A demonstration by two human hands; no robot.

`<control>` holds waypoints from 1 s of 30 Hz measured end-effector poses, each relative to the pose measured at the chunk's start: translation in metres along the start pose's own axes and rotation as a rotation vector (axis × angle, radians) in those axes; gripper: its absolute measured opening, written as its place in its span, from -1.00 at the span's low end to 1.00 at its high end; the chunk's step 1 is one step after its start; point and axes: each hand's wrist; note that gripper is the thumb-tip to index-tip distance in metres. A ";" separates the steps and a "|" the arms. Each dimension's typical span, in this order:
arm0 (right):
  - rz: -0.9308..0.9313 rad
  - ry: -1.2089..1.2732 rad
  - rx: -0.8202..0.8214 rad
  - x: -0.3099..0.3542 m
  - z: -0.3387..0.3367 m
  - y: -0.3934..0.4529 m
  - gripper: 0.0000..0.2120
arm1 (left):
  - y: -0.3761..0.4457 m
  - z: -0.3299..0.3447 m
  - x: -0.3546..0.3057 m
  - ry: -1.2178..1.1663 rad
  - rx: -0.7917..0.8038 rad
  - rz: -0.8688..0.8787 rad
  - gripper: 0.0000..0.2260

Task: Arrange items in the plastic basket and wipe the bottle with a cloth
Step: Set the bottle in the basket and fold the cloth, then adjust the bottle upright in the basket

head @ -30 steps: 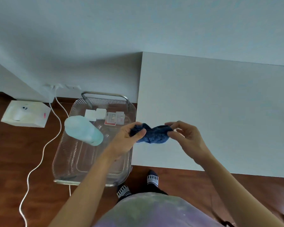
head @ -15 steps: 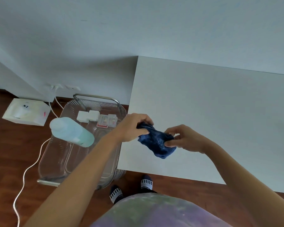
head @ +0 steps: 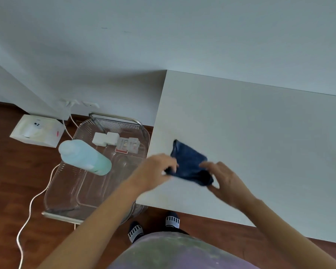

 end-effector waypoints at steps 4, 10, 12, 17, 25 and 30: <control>0.113 -0.089 0.414 -0.016 0.030 -0.018 -0.45 | -0.030 0.047 0.019 0.028 0.310 -0.145 -0.73; 0.221 -0.280 0.319 -0.008 0.073 -0.003 -0.28 | -0.022 0.081 0.027 0.318 0.356 -0.266 -0.35; 0.243 -0.381 0.403 -0.014 0.079 -0.004 -0.16 | -0.028 0.087 0.030 0.398 0.420 -0.329 -0.31; 0.239 -0.348 0.358 -0.005 0.080 0.010 -0.18 | -0.052 0.077 0.028 0.242 0.202 -0.448 -0.31; 0.122 0.151 0.227 0.110 0.089 0.102 -0.50 | -0.131 -0.021 0.043 0.124 -1.098 -0.534 -0.64; 0.087 0.237 0.369 0.185 0.124 0.160 -0.41 | -0.162 -0.100 0.096 0.028 -0.855 -0.584 -0.36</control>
Point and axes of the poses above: each hand's wrist, its own y-axis towards the middle knuckle, its own z-axis out of the palm, x = y × z, and after that the axes turned 9 degrees about z, right-handed
